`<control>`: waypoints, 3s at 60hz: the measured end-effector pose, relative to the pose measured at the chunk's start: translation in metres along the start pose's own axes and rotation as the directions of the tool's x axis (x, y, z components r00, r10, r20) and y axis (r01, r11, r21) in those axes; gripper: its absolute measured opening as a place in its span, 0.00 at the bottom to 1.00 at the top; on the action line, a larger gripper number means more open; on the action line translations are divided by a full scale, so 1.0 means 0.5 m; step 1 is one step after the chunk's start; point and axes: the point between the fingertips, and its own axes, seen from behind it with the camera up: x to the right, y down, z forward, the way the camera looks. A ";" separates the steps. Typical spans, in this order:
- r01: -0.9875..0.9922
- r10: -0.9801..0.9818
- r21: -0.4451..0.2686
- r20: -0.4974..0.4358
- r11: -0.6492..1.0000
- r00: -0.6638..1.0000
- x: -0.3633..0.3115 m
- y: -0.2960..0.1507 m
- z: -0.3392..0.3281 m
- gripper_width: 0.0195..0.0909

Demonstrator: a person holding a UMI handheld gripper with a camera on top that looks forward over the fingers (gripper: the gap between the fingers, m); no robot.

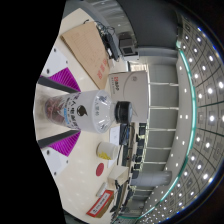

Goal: Pour water

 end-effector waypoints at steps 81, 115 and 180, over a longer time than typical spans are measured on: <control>-0.953 0.947 -0.303 0.311 0.015 -0.084 0.098 -0.459 0.386 0.27; -0.797 0.819 -0.438 0.198 -0.417 -0.538 0.162 -0.463 0.440 0.28; -0.102 0.089 -0.049 -0.213 0.994 0.973 0.696 -0.188 0.491 0.29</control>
